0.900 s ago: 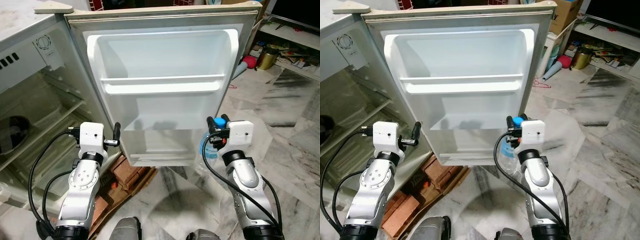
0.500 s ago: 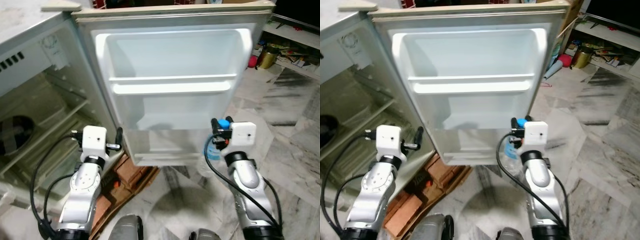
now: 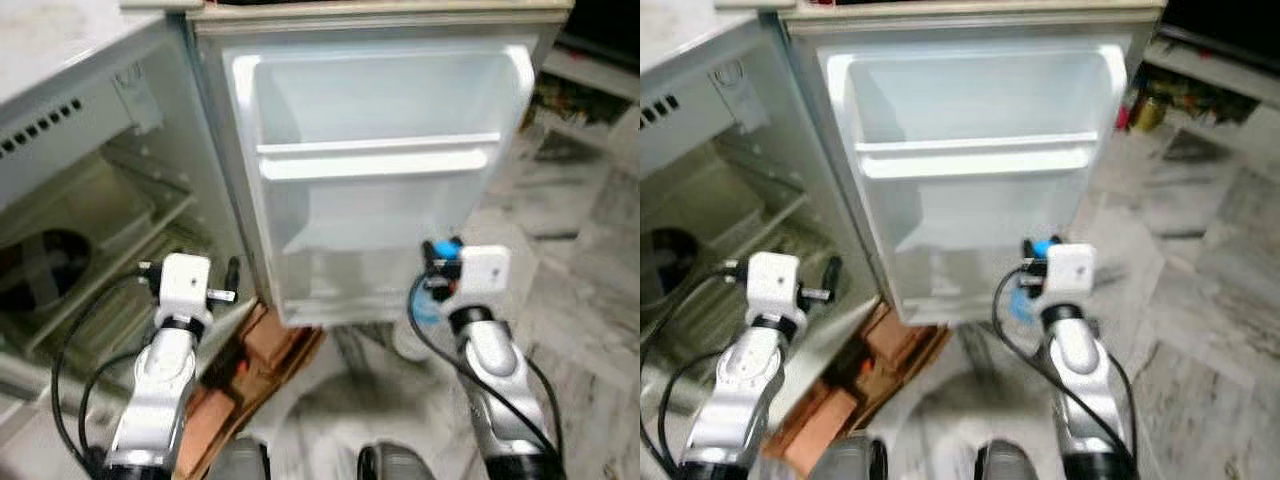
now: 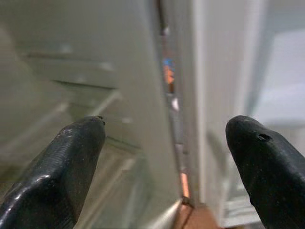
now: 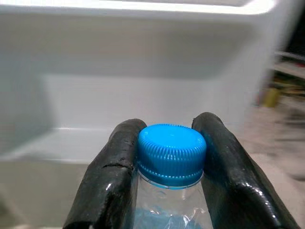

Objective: Restocking fridge

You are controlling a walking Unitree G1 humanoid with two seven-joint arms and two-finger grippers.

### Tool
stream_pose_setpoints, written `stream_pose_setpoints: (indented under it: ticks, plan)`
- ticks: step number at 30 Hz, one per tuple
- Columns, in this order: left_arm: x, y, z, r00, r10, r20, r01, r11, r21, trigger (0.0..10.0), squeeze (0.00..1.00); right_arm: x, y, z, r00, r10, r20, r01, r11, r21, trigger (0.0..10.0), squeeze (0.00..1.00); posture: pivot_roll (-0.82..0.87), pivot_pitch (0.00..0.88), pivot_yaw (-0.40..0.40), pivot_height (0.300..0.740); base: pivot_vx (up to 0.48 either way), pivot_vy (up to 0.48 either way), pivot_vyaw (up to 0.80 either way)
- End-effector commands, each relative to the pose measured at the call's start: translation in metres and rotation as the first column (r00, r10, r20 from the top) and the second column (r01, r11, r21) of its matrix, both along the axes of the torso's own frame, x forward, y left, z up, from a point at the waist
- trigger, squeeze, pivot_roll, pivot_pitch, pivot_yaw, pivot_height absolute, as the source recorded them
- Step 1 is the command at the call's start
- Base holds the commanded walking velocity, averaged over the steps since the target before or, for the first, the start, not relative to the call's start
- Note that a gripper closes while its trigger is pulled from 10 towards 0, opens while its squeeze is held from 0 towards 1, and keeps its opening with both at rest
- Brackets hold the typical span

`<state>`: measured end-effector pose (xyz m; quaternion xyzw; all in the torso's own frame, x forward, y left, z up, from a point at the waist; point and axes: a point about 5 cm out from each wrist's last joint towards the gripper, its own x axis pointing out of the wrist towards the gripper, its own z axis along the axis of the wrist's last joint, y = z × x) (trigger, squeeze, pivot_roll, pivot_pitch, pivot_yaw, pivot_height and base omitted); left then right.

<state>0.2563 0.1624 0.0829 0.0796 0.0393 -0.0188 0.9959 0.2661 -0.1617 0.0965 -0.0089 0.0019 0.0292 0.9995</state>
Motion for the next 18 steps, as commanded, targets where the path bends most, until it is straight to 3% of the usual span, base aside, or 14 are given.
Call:
stream_pose_setpoints:
  ticks: [1, 9, 18]
  plan:
    - [0.0, -0.006, 0.002, 1.0, -0.01, 0.014, 0.011, 1.0, -0.017, 10.0, 0.0, -0.001, -0.007, 0.005, 1.0, -0.006, 0.007, 0.005, 1.0, 0.03, 10.0, 0.0, 0.03, 0.113, -0.003, 0.74, 0.0, 0.0, 0.0]
    - [-0.003, -0.01, -0.002, 0.999, -0.049, -0.016, 0.048, 0.997, -0.067, 10.0, 0.0, -0.002, -0.003, 0.013, 0.998, 0.037, 0.058, -0.034, 0.999, -0.043, 10.0, 0.0, 0.02, 0.104, -0.042, 0.74, 0.0, 0.0, 0.0]
    - [-0.007, -0.012, -0.005, 0.998, -0.053, -0.024, 0.05, 0.994, -0.101, 10.0, 0.0, 0.001, -0.004, 0.016, 0.997, 0.053, 0.062, -0.05, 0.998, -0.041, 10.0, 0.0, 0.03, 0.095, -0.055, 0.74, 0.0, 0.0, 0.0]
